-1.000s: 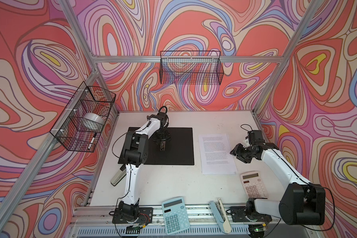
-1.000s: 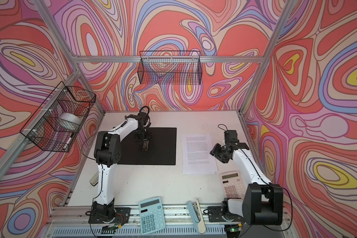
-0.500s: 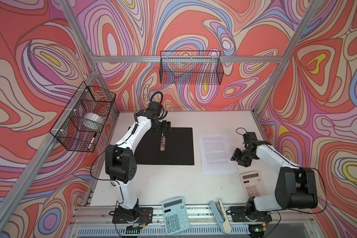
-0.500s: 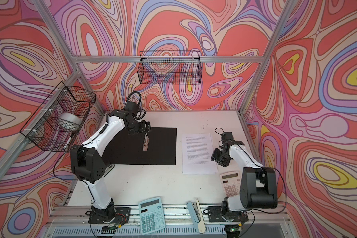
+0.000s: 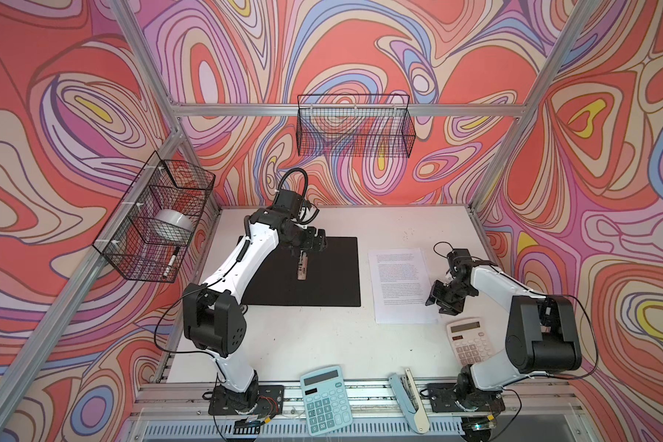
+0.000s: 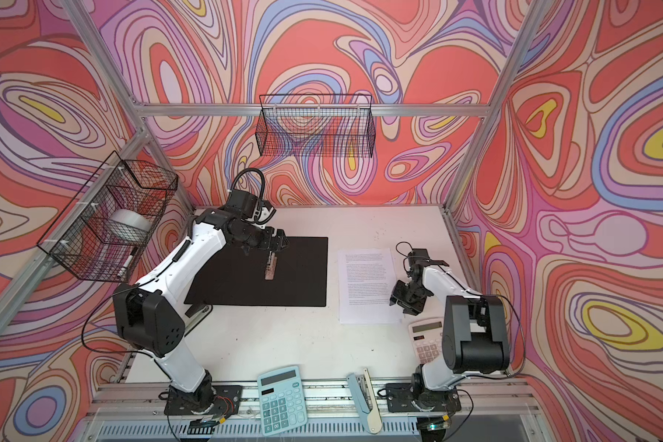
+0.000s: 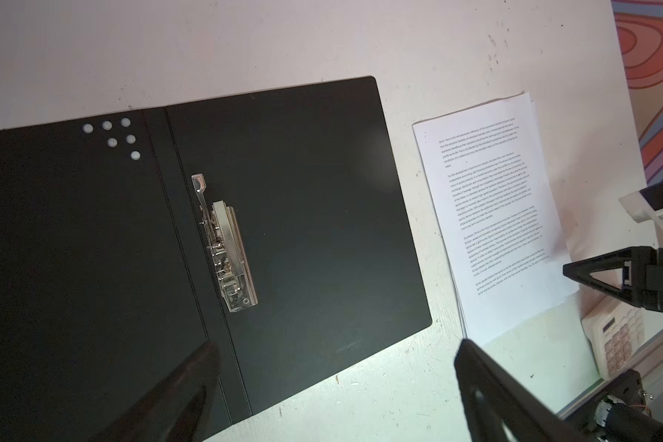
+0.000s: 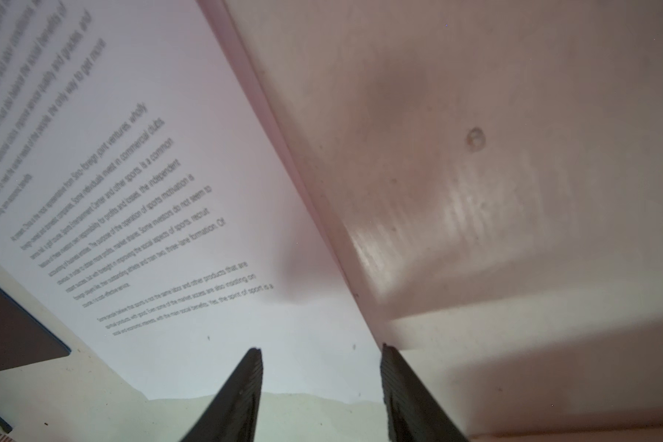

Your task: Put the files into the folder

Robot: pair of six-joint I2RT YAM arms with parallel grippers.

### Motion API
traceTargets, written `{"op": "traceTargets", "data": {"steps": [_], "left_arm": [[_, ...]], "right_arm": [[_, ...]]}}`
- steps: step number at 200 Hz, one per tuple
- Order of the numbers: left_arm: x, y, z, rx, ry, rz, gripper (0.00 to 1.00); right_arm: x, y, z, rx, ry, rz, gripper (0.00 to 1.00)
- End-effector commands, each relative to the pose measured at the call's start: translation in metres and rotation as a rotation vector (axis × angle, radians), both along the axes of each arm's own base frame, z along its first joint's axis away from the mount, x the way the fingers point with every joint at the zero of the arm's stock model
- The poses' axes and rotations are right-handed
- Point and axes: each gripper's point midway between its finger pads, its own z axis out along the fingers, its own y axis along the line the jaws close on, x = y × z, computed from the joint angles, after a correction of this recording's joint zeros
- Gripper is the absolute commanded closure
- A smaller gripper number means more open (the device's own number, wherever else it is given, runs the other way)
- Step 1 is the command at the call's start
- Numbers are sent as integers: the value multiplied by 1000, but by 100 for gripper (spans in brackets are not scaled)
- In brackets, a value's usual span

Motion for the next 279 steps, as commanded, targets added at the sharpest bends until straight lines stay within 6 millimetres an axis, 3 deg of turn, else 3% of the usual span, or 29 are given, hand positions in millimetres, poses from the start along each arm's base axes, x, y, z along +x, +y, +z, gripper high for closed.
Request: {"op": "traceTargets", "data": {"steps": [1, 34, 63, 87, 177, 233, 279], "left_arm": [[-6, 3, 12, -4, -39, -20, 4], [-7, 3, 14, -8, -43, -15, 4], [-7, 2, 15, -12, -41, -16, 4], [-7, 2, 15, -17, -40, -14, 4], [-8, 1, 14, -21, -34, -12, 4], [-9, 0, 14, -29, -27, -8, 4], [-10, 1, 15, -33, -31, -6, 4]], "right_arm": [[0, 7, 0, 51, 9, 12, 47], [1, 9, 3, 63, 0, 7, 48], [2, -15, 11, -75, -5, -11, 47], [4, -21, 12, -112, 3, -10, 47], [3, 5, -7, 51, 35, 8, 47], [-2, -6, -10, 2, 42, -10, 47], [-3, 4, -12, 65, 51, 3, 48]]}}
